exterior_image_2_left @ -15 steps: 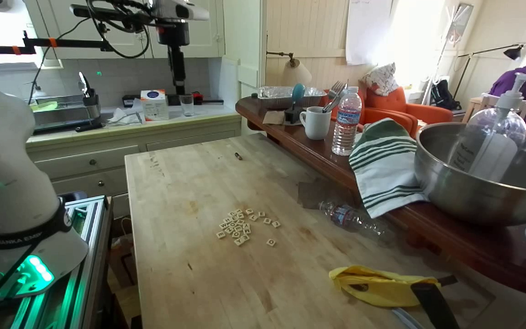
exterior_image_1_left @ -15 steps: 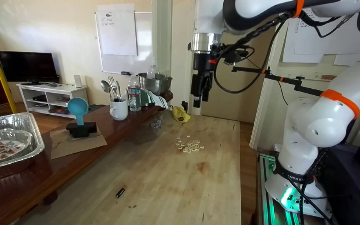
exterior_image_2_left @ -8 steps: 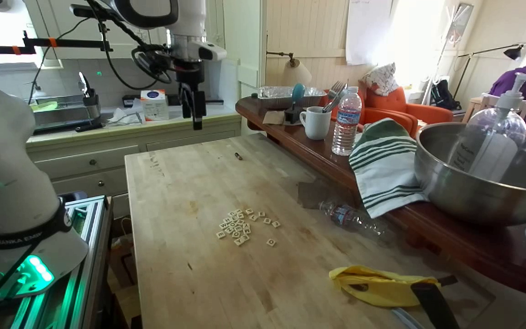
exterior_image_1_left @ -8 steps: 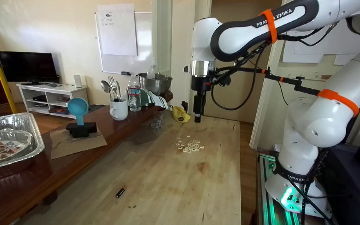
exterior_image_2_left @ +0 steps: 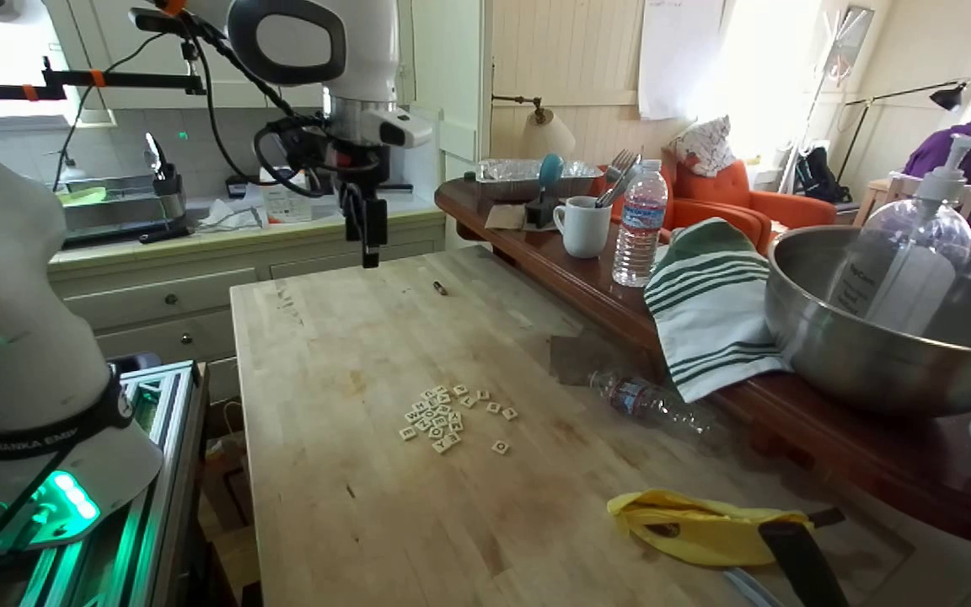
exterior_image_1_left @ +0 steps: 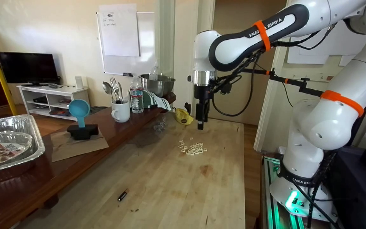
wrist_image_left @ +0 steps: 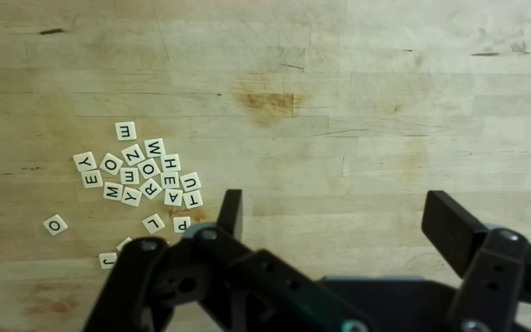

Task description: Create the word 'Part'.

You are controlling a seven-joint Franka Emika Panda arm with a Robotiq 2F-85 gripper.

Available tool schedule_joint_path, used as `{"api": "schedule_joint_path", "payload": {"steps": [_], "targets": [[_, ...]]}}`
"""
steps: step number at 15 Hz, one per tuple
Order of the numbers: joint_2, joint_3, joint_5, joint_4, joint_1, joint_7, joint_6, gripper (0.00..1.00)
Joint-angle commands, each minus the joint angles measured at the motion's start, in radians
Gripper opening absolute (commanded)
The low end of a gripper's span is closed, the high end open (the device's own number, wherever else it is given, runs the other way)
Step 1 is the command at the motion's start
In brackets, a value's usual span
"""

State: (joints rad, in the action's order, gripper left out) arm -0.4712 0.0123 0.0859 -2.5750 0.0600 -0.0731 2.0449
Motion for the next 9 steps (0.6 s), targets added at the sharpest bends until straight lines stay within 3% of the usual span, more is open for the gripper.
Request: {"api": "schedule_joint_path", "payload": {"steps": [1, 3, 4, 5, 7, 9], "targets": [[0.043, 0.028, -0.088, 0.001, -0.024, 0.031, 0.007, 1.00], [0.107, 0.034, -0.163, 0.006, -0.042, 0.041, 0.045, 1.00], [0.137, 0.033, -0.195, 0.007, -0.048, 0.040, 0.070, 0.94], [0.164, 0.034, -0.228, 0.000, -0.058, 0.059, 0.127, 0.73], [0.234, 0.014, -0.234, 0.008, -0.064, 0.049, 0.202, 0.69], [0.310, 0.001, -0.232, 0.018, -0.074, 0.045, 0.281, 0.54]]}}
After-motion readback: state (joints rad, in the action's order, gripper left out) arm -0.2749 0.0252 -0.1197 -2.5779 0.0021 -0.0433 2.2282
